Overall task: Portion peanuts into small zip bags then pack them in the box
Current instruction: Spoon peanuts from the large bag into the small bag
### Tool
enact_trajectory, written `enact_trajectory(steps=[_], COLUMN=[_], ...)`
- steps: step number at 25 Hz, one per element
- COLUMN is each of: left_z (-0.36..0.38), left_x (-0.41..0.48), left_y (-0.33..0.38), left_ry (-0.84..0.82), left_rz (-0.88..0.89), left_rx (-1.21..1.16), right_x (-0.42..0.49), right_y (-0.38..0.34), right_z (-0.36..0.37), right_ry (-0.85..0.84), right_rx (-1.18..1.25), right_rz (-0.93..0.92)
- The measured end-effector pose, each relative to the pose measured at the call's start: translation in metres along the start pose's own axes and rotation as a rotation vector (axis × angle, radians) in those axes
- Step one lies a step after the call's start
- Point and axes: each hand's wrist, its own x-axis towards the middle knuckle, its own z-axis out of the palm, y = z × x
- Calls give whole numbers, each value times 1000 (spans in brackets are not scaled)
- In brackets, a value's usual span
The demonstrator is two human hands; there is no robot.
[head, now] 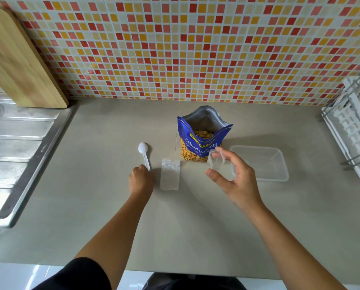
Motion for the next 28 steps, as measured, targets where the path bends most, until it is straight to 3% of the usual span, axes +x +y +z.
enact_trajectory(steps=[9, 12, 19, 23, 25, 28], left_z=[-8, -6, -76, -139, -149, -146], left_x=[10, 8, -7, -10, -15, -19], left_y=[0, -4, 38, 82, 94, 107], left_ry=[-147, -124, 182, -146, -246, -213], left_rz=[-67, -45, 165, 197, 212, 235], left_rx=[8, -26, -822, -1402, -1490, -1435], right_x=[3, 5, 15, 22, 22, 20], right_y=[2, 1, 0, -1, 0, 4], right_z=[4, 4, -3, -4, -4, -7], right_ry=[-8, -7, 15, 59, 72, 86], right_rx=[9, 9, 15, 41, 53, 62], right_rz=[4, 7, 7, 24, 35, 51])
